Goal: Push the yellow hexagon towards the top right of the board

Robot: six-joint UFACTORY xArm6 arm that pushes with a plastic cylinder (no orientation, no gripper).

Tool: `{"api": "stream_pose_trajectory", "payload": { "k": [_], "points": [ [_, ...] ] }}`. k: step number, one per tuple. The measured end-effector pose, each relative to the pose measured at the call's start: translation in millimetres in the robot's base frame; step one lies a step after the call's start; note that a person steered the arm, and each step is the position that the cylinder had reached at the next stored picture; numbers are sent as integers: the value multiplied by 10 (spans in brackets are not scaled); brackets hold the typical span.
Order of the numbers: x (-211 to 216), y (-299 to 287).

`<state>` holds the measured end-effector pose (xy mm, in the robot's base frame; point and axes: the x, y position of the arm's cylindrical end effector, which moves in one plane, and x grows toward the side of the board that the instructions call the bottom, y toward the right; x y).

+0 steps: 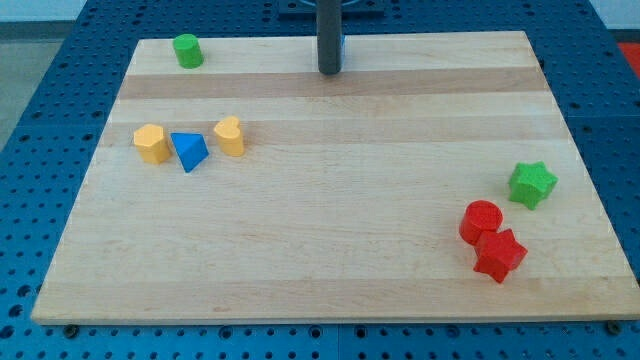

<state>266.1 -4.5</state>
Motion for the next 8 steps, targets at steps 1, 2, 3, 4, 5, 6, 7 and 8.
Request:
{"api": "stream_pose_trajectory", "payload": {
  "k": [1,2,3,4,5,6,7,8],
  "points": [
    [323,137],
    [830,159],
    [1344,134],
    [1890,-155],
    [2294,-796],
    [2386,-1616],
    [2343,-2343],
    [2229,-2893]
  ]
}}
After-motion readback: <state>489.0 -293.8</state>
